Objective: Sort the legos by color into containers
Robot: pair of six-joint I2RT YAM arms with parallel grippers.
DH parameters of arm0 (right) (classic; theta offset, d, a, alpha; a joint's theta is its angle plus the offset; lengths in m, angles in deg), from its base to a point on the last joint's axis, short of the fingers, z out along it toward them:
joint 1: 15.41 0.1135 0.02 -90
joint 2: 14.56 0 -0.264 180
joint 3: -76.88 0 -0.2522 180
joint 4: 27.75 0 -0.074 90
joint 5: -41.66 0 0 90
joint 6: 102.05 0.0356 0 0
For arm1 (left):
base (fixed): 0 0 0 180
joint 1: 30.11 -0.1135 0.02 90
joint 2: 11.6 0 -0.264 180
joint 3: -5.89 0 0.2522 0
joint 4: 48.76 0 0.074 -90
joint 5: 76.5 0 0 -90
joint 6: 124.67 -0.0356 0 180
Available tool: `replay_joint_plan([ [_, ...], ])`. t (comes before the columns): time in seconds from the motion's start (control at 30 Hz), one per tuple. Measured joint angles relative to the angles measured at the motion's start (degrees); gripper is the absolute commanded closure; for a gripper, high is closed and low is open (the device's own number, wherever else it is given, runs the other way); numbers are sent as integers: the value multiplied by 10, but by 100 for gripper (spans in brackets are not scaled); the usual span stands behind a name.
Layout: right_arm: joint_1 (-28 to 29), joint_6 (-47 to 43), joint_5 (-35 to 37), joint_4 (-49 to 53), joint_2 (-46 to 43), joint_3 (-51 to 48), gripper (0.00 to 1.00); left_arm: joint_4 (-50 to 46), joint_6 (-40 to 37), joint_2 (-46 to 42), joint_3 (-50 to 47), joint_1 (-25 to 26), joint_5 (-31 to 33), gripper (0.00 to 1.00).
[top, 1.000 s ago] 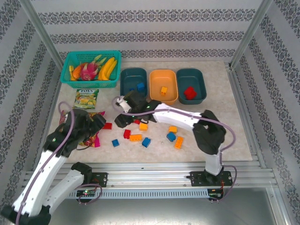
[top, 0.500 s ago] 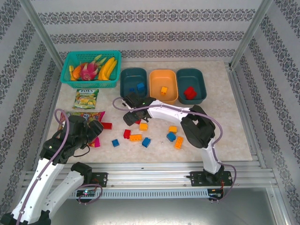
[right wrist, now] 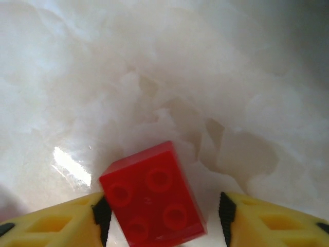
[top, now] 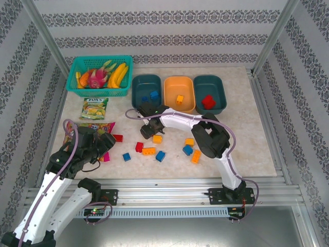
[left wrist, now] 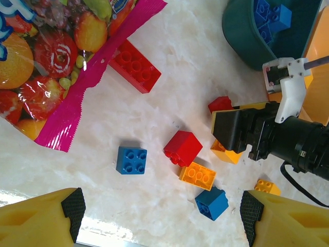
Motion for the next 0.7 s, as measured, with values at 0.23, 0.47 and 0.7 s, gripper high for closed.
replay_joint_plan([
  [0.23, 0, -4, -4, 7, 11, 18, 77, 9, 0, 8, -1, 0, -4, 18],
  [0.47, 0, -3, -1, 8, 7, 18, 79, 26, -2, 14, -1, 0, -17, 18],
  [0.7, -33, 6, 12, 17, -87, 9, 80, 97, -31, 107, 24, 4, -68, 18],
])
